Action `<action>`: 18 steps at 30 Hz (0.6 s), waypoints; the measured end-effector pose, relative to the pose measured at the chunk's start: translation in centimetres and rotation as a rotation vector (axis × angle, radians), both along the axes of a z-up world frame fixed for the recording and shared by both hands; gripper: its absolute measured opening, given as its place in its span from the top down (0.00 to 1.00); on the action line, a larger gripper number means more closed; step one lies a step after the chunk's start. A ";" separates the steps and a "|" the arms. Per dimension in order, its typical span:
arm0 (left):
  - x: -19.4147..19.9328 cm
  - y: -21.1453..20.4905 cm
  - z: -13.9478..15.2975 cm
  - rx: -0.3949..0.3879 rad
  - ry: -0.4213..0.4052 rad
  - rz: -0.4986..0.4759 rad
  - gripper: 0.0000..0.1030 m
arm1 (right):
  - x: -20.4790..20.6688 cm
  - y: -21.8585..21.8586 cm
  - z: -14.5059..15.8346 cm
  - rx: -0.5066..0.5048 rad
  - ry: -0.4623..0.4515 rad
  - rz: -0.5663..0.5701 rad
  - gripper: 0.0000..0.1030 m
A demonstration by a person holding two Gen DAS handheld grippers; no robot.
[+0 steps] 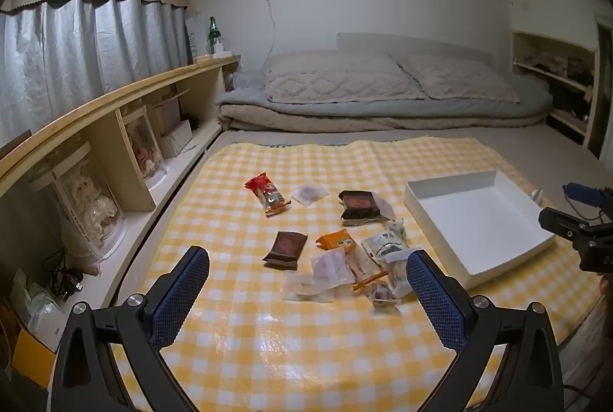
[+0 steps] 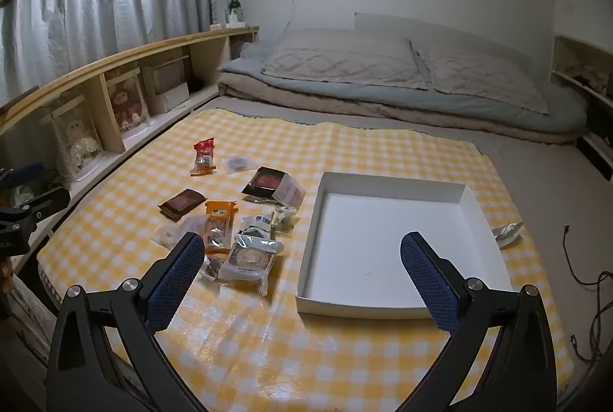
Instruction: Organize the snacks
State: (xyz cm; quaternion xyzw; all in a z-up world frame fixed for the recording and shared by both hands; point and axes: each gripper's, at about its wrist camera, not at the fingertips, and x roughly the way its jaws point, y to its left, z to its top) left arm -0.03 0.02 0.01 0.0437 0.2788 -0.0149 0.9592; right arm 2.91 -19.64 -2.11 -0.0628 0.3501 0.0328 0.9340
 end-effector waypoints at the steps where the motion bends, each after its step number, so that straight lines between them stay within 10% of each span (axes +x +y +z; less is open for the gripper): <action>1: 0.0 0.0 0.0 0.000 0.001 0.000 0.00 | 0.0 0.0 0.0 0.001 -0.002 0.000 0.00; 18: 0.0 -0.4 0.1 -0.001 0.006 -0.003 0.00 | -0.2 0.3 -0.1 0.003 0.004 -0.002 0.00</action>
